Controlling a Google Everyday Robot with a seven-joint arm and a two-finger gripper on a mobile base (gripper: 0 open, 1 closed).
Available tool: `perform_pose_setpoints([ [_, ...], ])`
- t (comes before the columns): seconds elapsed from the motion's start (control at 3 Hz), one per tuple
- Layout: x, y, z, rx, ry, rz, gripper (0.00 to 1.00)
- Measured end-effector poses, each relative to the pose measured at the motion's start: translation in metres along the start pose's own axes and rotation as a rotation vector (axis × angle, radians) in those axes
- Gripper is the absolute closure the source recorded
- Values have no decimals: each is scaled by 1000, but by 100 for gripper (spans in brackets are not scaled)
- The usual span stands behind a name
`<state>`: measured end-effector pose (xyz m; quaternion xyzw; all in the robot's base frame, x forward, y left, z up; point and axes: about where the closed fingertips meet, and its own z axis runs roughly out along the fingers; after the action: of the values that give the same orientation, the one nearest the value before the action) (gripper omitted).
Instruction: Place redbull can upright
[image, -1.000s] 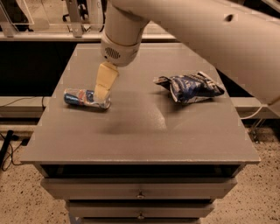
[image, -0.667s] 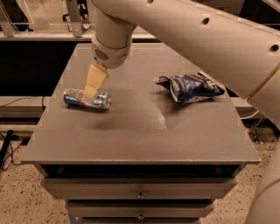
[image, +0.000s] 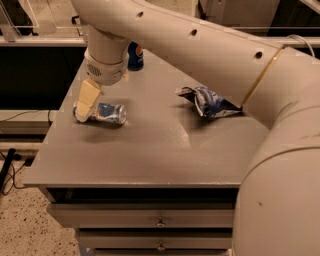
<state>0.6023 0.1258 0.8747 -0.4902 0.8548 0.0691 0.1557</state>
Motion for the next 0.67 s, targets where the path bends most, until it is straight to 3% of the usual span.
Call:
perform_pose_setpoints([
  [0.67, -19, 8, 34, -38, 17, -23, 4],
])
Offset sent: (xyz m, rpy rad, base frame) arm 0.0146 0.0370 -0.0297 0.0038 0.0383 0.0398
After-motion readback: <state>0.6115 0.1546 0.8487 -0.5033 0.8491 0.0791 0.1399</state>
